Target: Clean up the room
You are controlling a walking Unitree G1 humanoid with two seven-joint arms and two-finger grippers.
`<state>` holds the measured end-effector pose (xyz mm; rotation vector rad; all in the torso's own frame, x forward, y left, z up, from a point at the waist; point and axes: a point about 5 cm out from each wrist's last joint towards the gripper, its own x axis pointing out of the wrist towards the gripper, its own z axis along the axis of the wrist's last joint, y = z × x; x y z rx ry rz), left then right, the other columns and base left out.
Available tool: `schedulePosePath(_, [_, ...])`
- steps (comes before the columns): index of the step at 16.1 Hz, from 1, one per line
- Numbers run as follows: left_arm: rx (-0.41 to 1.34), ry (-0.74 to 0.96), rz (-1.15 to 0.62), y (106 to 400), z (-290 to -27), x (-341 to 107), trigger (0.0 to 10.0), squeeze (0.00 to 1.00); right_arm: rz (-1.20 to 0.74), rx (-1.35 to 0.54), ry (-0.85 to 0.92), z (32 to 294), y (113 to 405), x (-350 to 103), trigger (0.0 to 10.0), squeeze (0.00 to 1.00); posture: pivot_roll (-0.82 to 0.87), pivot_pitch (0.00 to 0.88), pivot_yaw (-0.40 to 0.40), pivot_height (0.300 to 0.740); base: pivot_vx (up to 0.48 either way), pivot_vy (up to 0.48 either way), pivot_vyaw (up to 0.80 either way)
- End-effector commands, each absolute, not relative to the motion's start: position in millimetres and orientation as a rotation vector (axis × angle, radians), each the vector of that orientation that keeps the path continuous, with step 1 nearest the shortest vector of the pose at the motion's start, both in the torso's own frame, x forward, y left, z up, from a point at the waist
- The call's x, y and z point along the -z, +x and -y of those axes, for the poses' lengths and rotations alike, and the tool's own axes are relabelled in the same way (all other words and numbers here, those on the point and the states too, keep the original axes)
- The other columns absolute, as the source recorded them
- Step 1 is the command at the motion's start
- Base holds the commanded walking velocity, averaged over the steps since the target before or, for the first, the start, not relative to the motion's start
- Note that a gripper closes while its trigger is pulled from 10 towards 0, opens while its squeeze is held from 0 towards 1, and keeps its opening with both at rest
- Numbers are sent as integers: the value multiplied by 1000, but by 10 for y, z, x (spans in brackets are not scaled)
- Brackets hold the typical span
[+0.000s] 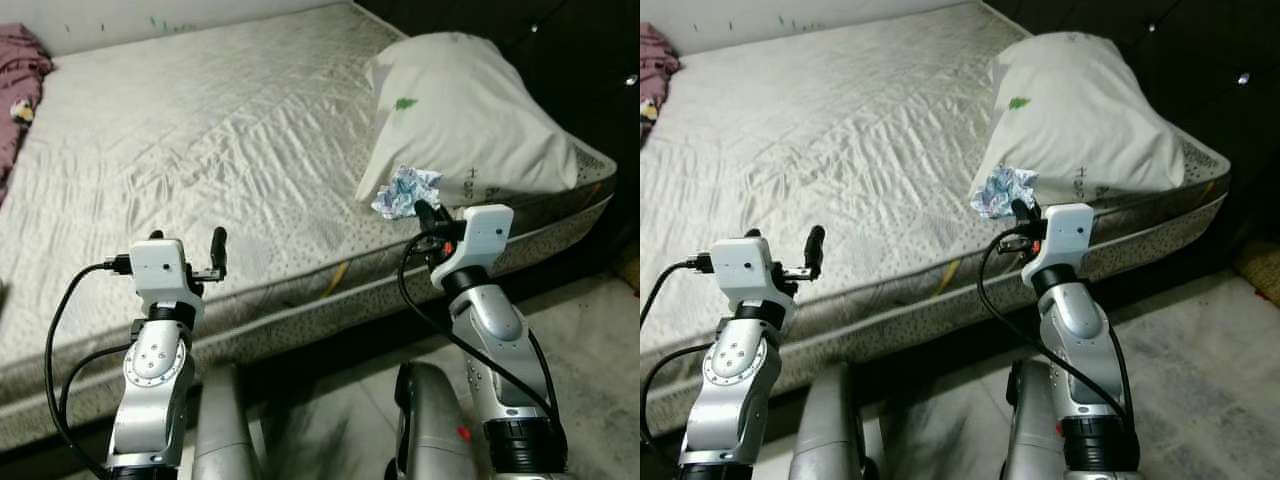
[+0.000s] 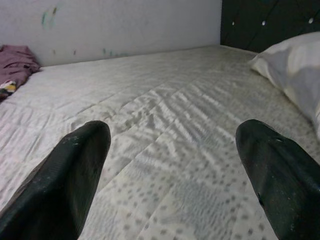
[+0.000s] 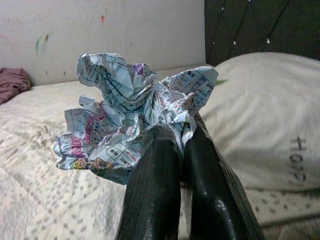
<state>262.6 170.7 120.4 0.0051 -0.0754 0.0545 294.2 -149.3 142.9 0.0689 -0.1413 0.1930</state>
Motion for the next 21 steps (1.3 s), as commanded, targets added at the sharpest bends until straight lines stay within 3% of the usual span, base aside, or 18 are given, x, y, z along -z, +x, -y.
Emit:
schedulePosePath(1, [-55,9,88,2668,-1717,-1231,10000,0,144,-203,79,1458,2962,-1453,10000,0,-41,0,48,593,0,0,0])
schedulePosePath(15, [-15,25,136,2744,-1641,-1330,10000,0,145,-215,67,1386,3024,-1460,10000,0,-21,0,21,735,0,0,0])
schedulePosePath(21, [-16,25,100,2701,-1651,-1212,10000,0,109,-205,47,1392,2973,-1334,10000,0,-29,0,18,740,0,0,0])
